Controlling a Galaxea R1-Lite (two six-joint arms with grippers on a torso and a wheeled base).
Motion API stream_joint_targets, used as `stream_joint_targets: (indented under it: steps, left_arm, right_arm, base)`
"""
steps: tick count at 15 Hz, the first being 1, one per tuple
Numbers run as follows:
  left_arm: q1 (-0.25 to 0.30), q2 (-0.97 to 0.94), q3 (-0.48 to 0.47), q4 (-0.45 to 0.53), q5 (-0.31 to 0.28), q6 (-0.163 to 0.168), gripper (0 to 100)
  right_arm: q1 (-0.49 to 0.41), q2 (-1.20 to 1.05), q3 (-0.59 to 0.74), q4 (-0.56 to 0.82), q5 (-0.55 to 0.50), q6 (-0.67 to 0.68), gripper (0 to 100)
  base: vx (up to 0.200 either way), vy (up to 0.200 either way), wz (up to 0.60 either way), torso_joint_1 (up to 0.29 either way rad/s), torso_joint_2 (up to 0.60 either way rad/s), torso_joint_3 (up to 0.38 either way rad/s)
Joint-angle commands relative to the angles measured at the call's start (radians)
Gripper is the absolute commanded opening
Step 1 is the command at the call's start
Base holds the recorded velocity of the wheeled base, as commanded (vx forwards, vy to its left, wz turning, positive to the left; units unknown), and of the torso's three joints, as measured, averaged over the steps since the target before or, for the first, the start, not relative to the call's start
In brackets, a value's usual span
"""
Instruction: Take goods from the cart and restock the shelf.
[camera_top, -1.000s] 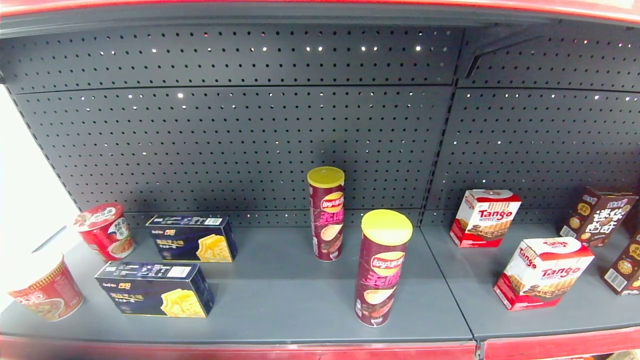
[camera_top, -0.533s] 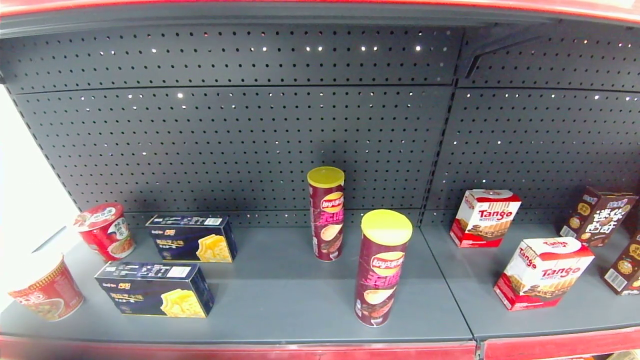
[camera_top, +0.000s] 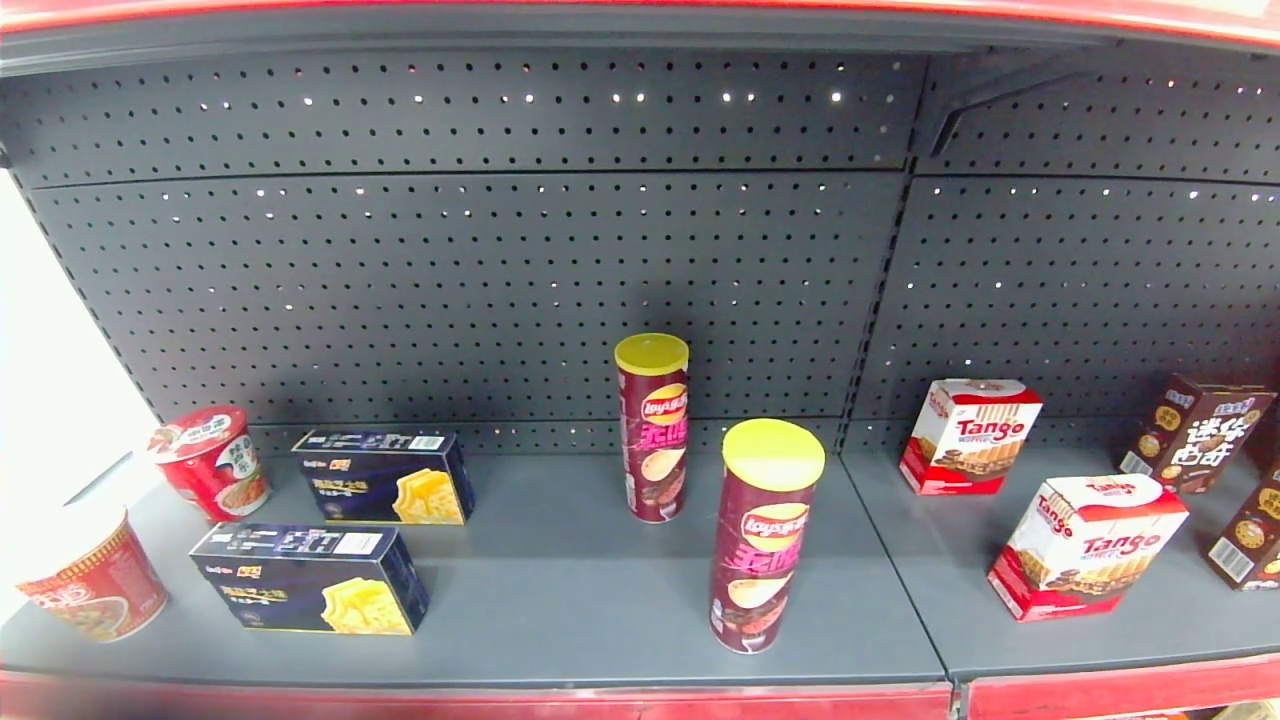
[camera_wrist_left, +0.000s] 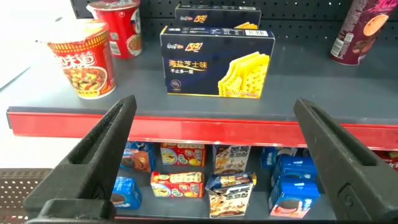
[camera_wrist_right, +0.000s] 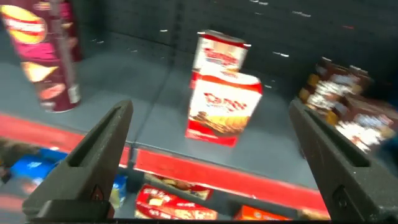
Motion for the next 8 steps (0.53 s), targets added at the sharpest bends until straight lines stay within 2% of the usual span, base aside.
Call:
stream_joint_targets:
  steps: [1, 2, 3, 8]
  left_arm:
    - [0.0, 0.004, 0.0, 0.0, 0.0, -0.001, 100]
    - [0.0, 0.004, 0.0, 0.0, 0.0, -0.001, 100]
    - [0.0, 0.004, 0.0, 0.0, 0.0, -0.001, 100]
    - [0.0, 0.004, 0.0, 0.0, 0.0, -0.001, 100]
  right_arm:
    - [0.155, 0.171, -0.074, -0.012, -0.083, 0.001, 100]
    - [0.226, 0.266, -0.119, -0.019, -0.152, 0.008, 100]
    - [0.262, 0.326, -0.162, -0.019, -0.154, 0.016, 100]
    - [0.262, 0.606, -0.323, -0.008, -0.163, 0.079, 100]
  base:
    - [0.0, 0.0, 0.0, 0.0, 0.0, 0.0]
    - [0.0, 0.0, 0.0, 0.0, 0.0, 0.0]
    - [0.0, 0.0, 0.0, 0.0, 0.0, 0.0]
    - [0.0, 0.0, 0.0, 0.0, 0.0, 0.0]
